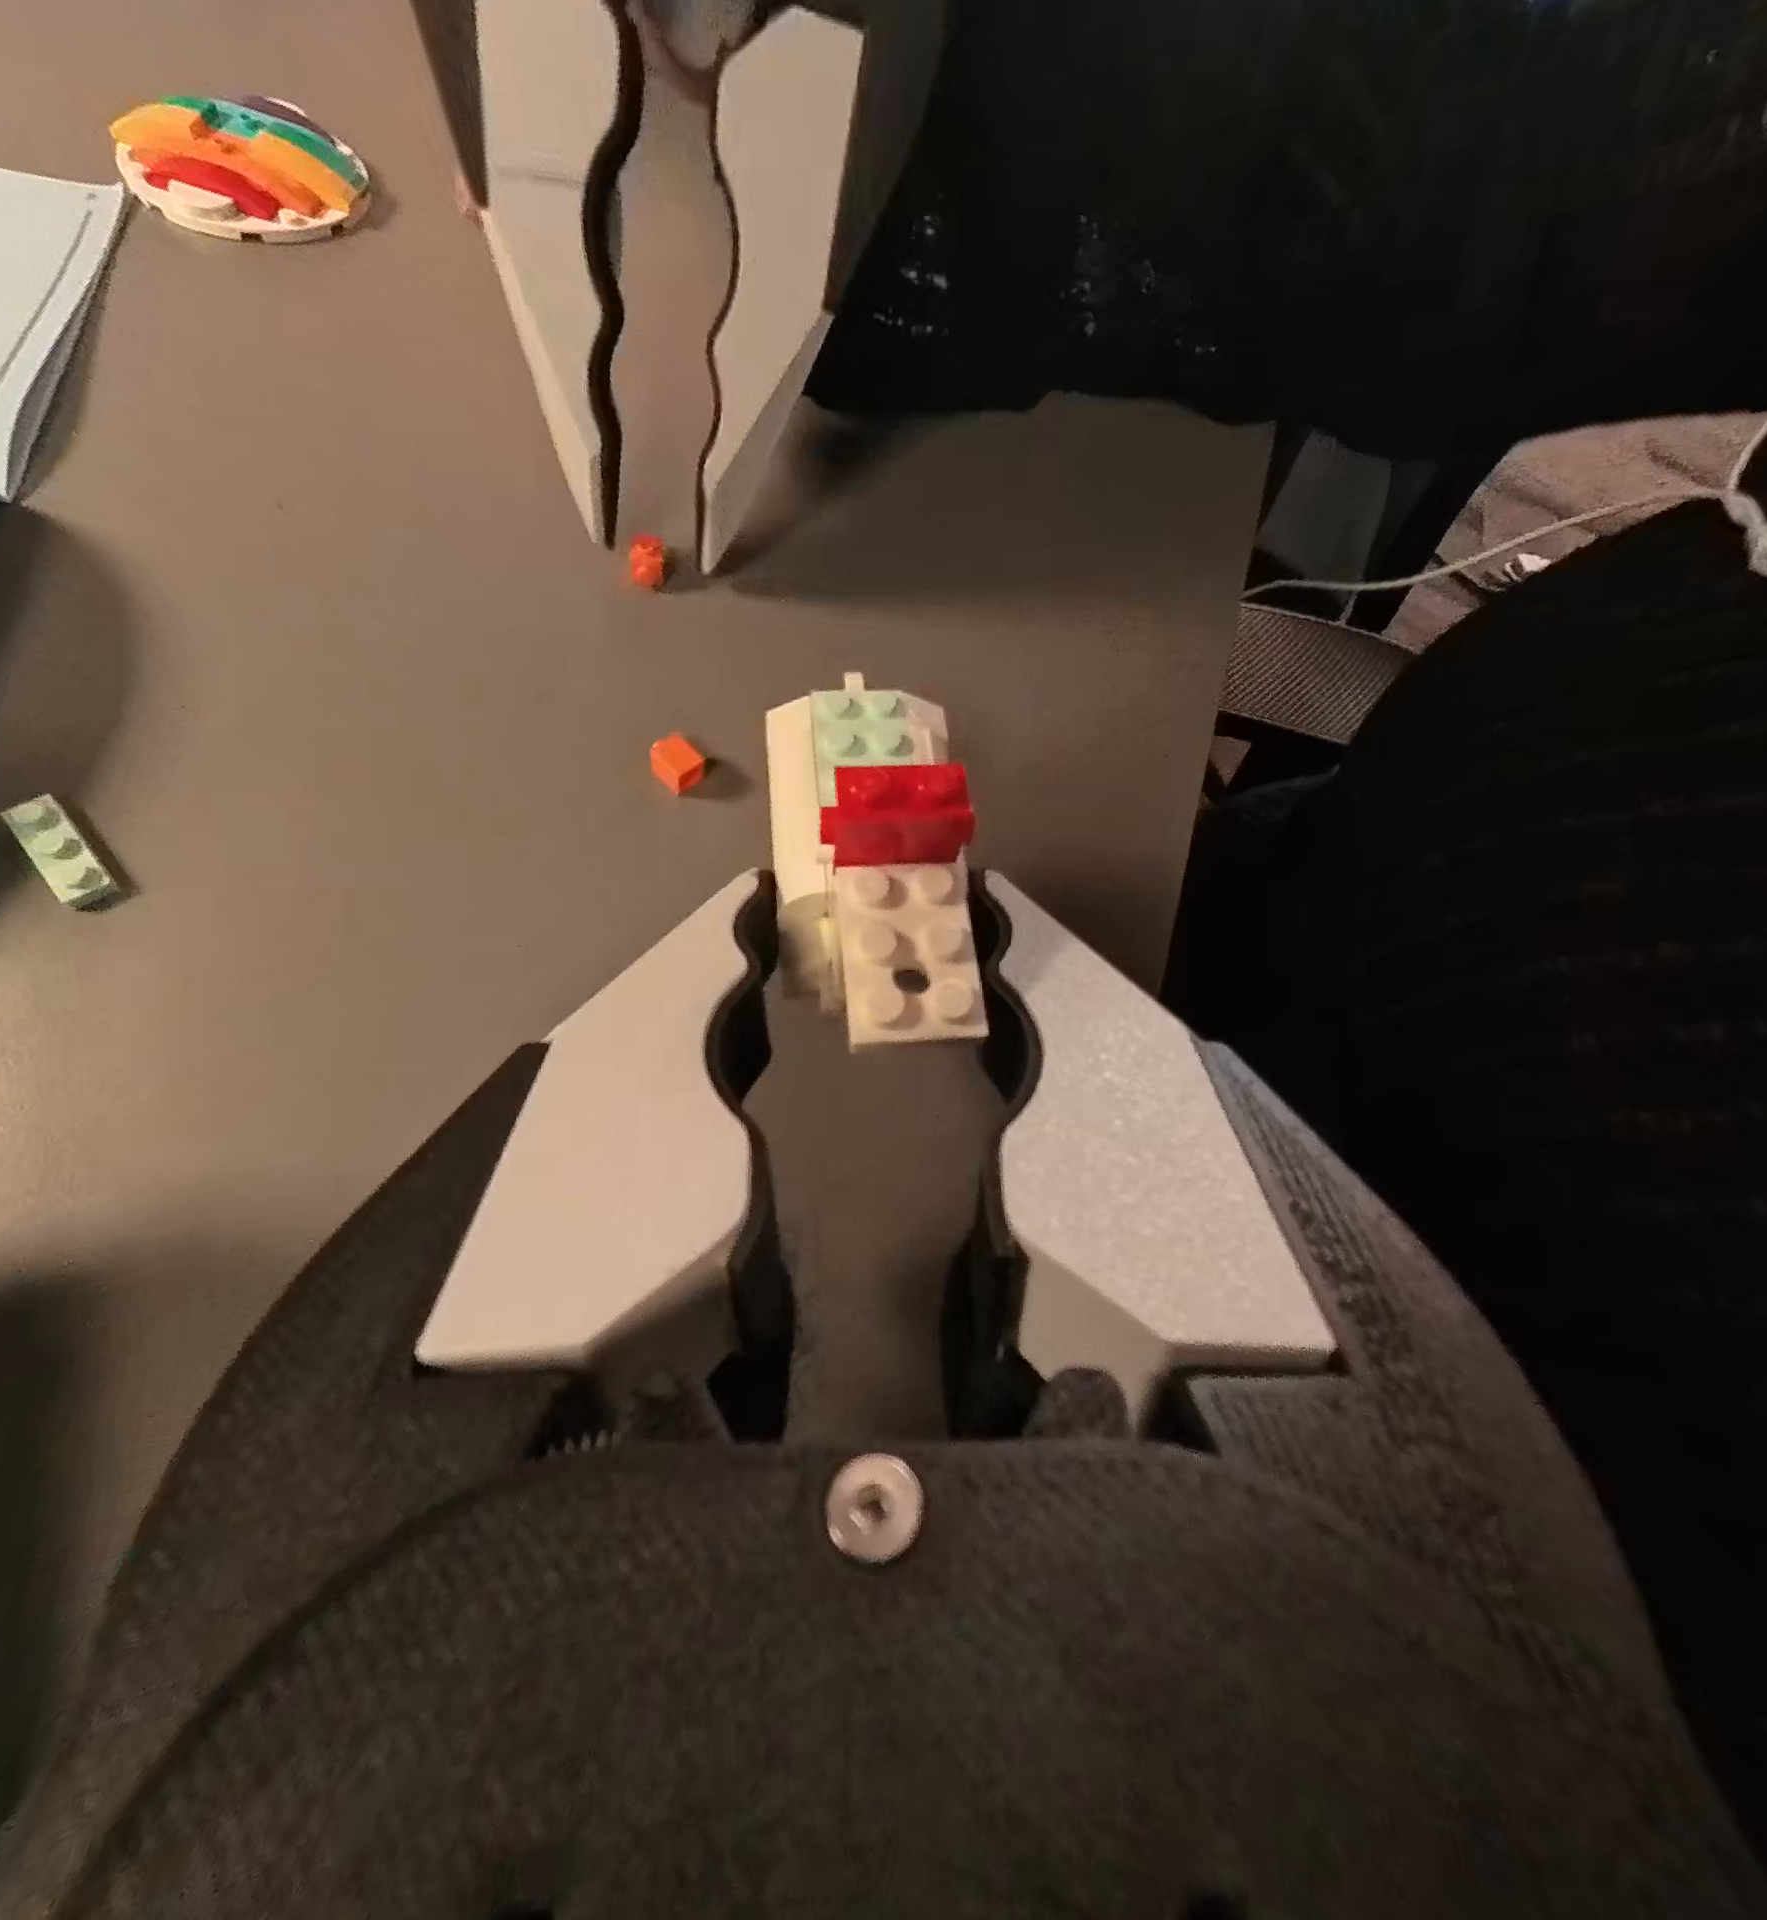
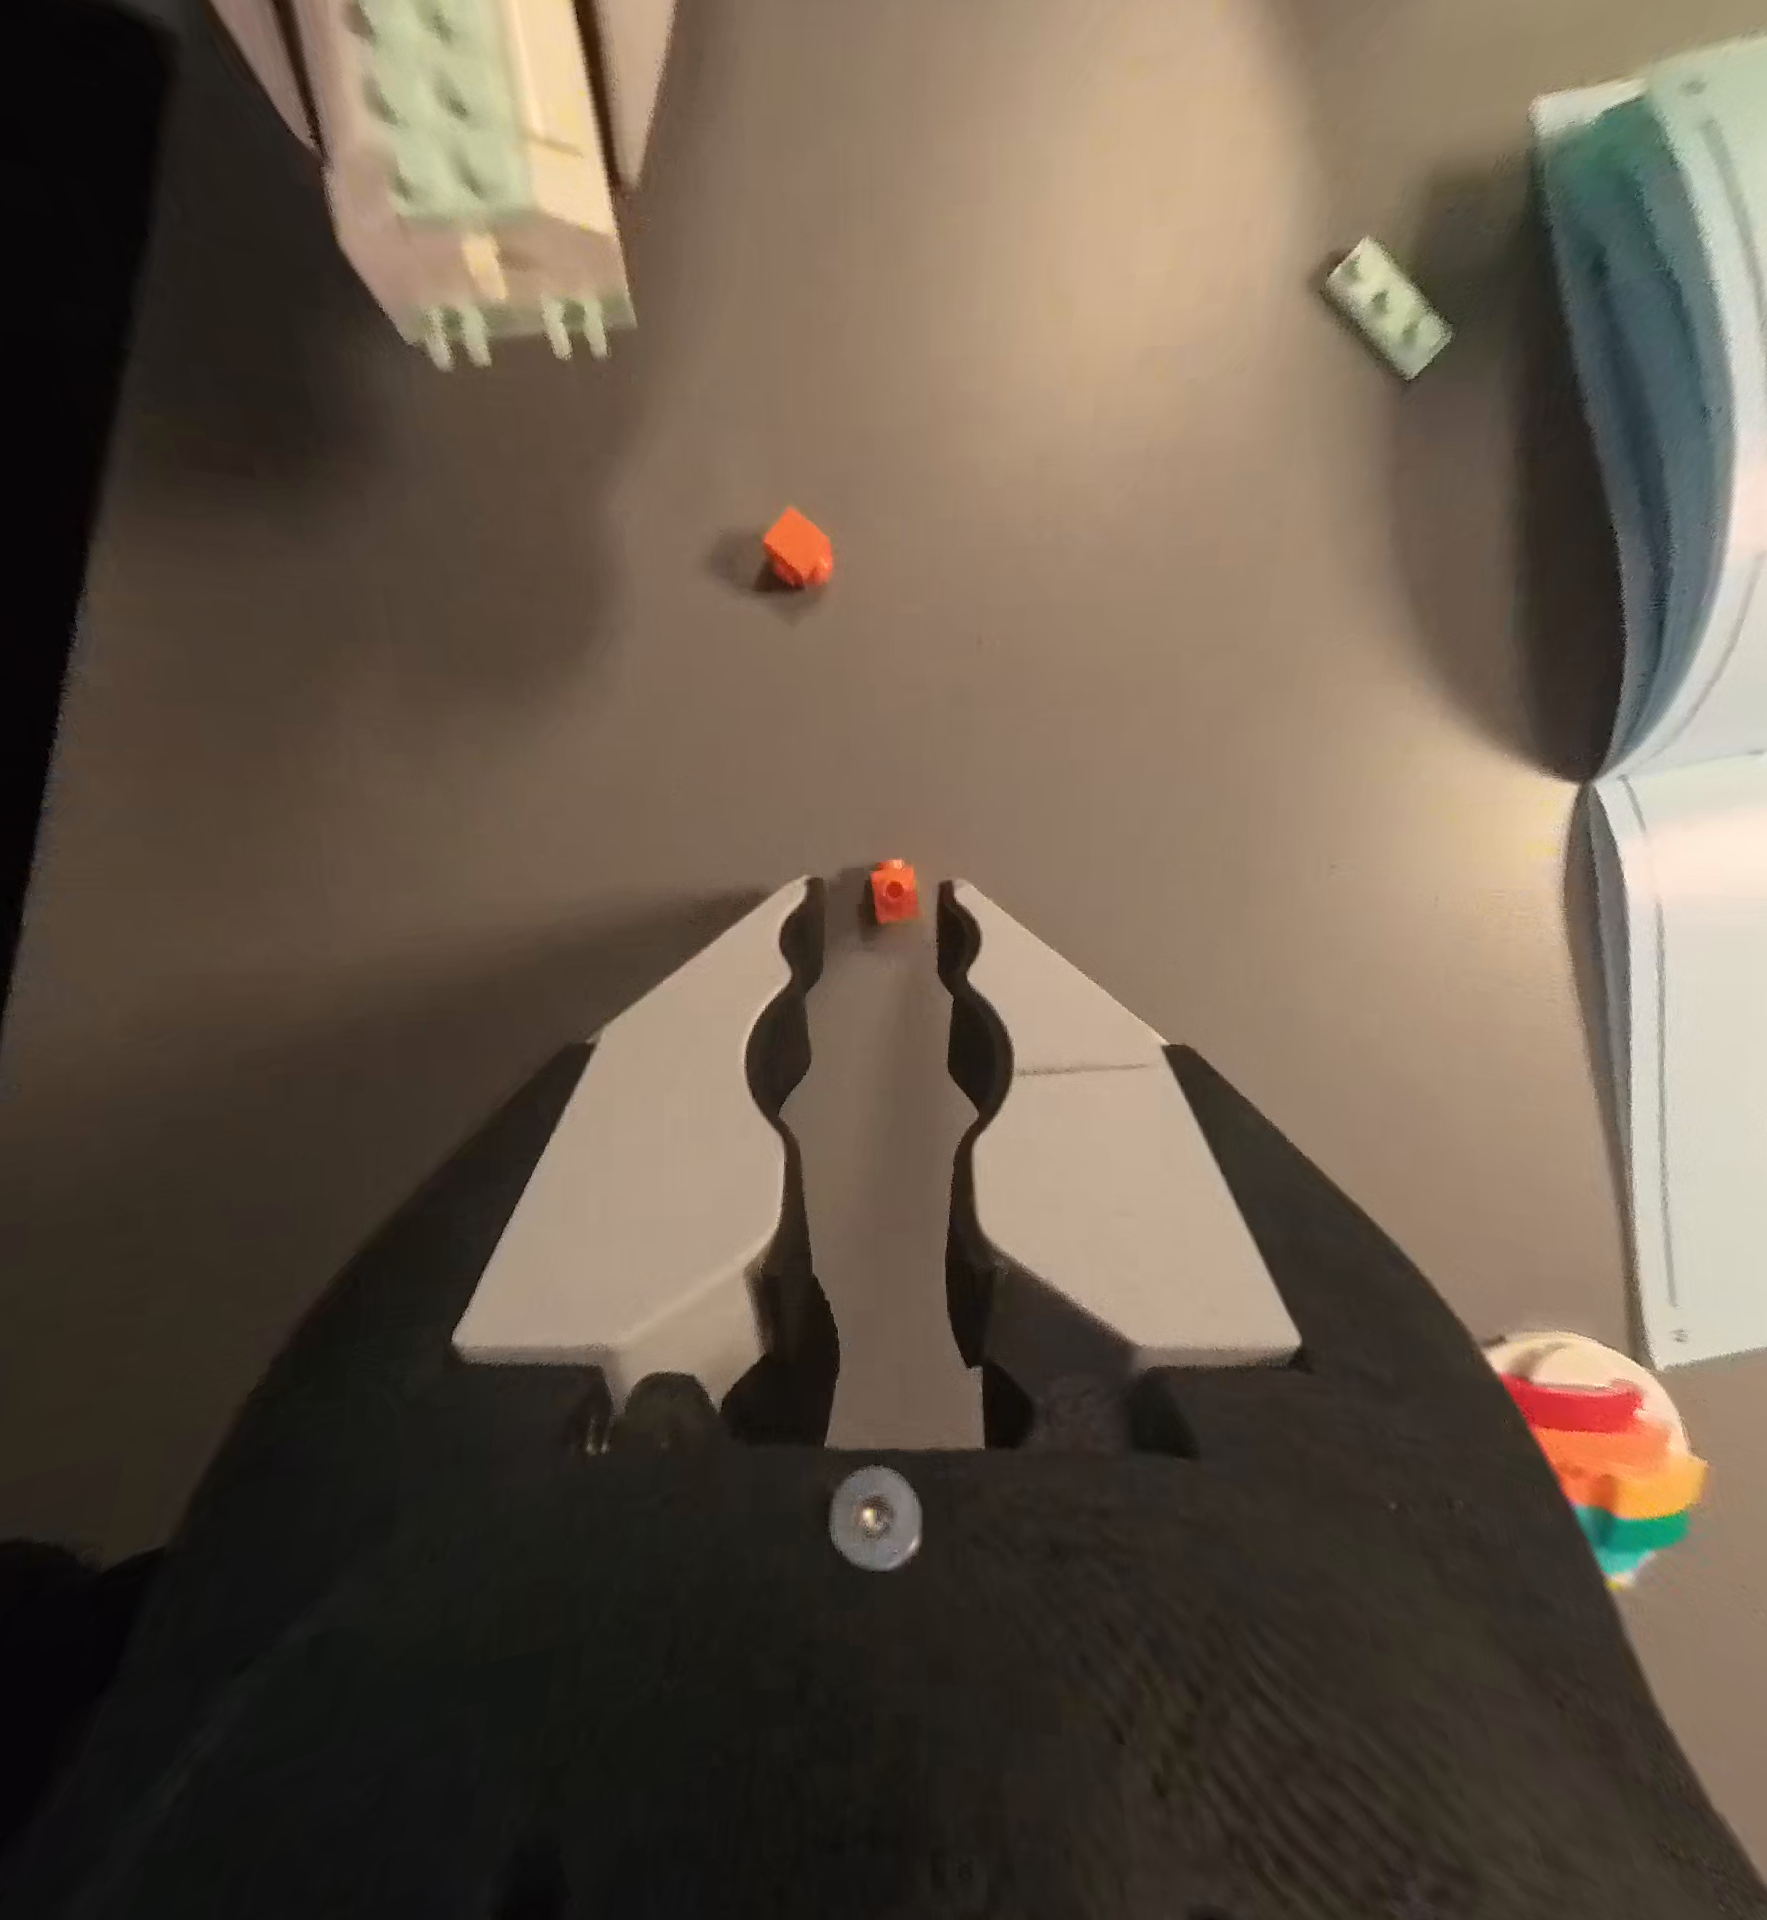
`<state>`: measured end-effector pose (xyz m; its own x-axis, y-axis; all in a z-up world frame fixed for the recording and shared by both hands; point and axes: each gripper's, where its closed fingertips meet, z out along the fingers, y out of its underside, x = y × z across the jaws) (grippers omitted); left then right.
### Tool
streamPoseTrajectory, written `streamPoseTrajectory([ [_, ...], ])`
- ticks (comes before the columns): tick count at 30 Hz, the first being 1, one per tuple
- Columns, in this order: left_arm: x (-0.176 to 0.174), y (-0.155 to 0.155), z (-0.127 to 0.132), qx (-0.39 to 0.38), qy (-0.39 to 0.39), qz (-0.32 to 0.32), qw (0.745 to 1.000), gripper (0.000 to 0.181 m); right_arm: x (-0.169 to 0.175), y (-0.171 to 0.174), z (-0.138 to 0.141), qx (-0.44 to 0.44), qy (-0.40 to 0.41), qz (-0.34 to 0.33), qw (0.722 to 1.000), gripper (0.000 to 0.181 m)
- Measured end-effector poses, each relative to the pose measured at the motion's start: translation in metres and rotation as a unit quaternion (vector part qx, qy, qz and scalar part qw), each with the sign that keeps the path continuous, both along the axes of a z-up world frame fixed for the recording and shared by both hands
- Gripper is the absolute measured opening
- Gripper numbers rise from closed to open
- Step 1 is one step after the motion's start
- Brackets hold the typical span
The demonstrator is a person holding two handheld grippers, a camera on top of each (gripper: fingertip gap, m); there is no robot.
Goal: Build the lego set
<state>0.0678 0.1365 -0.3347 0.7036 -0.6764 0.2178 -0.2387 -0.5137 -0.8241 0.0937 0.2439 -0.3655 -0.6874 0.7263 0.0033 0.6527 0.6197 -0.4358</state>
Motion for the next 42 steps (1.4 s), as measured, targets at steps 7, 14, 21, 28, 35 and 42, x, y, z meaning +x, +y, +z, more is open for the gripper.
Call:
streamPoseTrajectory([
  [7,0.003,0.000,0.009,0.018,-0.001,-0.016,1.000,0.036,-0.009,-0.018,0.012,-0.065,0.006,0.045,0.997,0.006],
  [14,0.029,-0.002,0.064,0.093,-0.107,-0.124,0.982,0.035,-0.009,-0.107,0.140,-0.363,0.217,0.197,0.884,0.006],
  [21,0.038,-0.002,0.076,0.108,-0.120,-0.151,0.975,0.035,-0.007,-0.123,0.141,-0.419,0.190,0.216,0.861,0.006],
  [28,0.046,-0.014,0.078,0.105,-0.137,-0.196,0.965,0.035,0.003,-0.122,0.141,-0.448,0.162,0.234,0.847,0.006],
  [35,0.049,-0.018,0.069,0.068,-0.132,-0.218,0.965,0.035,0.006,-0.122,0.130,-0.414,0.148,0.243,0.865,0.006],
  [42,0.055,-0.027,0.072,0.036,-0.141,-0.274,0.951,0.035,0.009,-0.131,0.132,-0.397,0.141,0.277,0.864,0.006],
])
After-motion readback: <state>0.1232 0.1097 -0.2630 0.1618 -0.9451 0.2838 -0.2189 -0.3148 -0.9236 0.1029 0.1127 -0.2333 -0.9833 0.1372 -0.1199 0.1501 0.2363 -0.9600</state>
